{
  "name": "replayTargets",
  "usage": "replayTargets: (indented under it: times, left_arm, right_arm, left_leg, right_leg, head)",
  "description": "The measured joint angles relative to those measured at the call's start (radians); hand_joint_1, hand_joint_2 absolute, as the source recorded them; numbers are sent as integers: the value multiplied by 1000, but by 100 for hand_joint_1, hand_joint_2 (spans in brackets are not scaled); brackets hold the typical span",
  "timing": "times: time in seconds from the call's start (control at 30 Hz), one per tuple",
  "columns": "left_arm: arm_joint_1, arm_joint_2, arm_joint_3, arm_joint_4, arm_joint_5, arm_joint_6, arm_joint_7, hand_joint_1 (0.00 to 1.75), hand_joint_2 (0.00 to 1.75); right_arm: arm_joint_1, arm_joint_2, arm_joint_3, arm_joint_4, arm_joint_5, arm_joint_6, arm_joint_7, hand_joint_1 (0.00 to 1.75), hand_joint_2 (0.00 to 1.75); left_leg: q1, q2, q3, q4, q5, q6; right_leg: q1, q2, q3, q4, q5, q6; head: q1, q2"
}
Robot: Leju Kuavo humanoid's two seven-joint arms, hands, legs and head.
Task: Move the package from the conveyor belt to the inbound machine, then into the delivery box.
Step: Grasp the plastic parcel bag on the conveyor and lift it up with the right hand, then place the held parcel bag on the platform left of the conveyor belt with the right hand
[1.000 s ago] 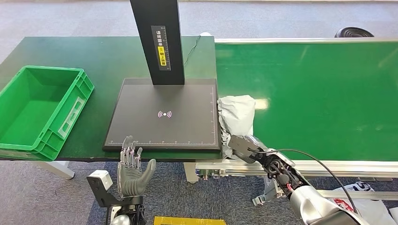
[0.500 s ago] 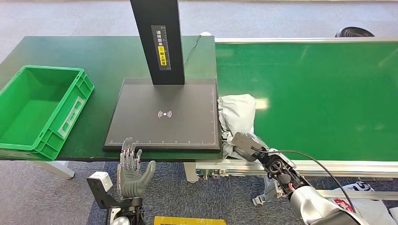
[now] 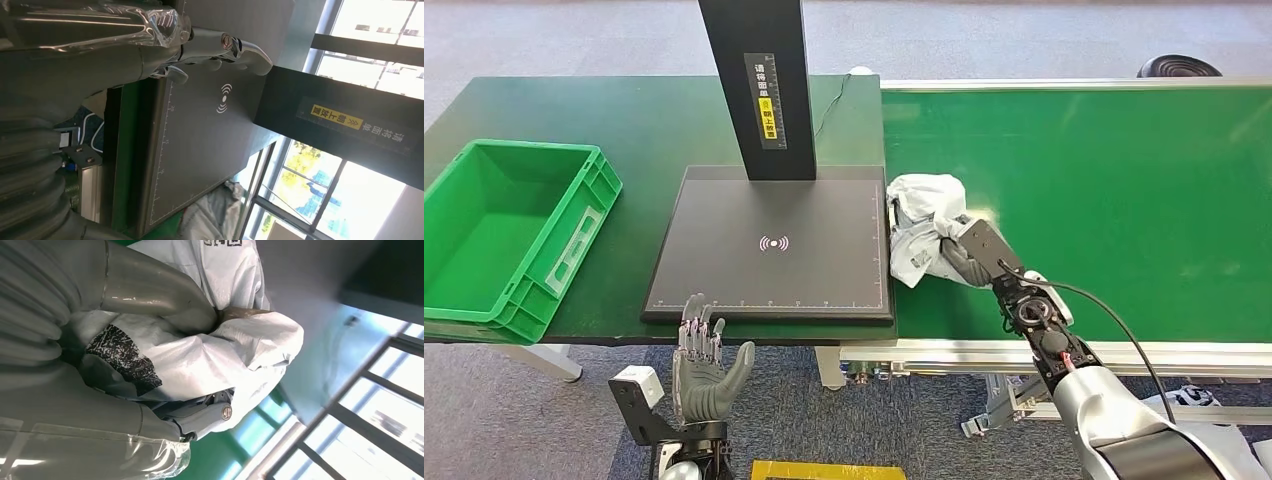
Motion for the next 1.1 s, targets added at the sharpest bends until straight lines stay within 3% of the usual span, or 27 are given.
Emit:
replayTargets:
  times: [0.53,0.87,1.1]
  left_arm:
    - [0,0,0,0,2,0,0,0,175]
    - [-13,-5,-1,0,-3,-16,0,0,175]
    - [-25,-8,-3,8,-8,-22,1,0,175]
  right_arm:
    - [35,1,-37,-190,-52,6,-16,175,175]
    - [22,57,4,-221,-42,21,8,175,175]
    - [-54,129,52,-180,-23,14,42,175,175]
  left_leg:
    - [0,0,0,0,0,0]
    - [0,0,0,0,0,0]
    - [0,1,0,0,0,0]
  right_leg:
    - [0,0,0,0,0,0]
    - [0,0,0,0,0,0]
    - [0,1,-1,0,0,0]
  head:
    - [0,0]
    - [0,0]
    - [0,0]
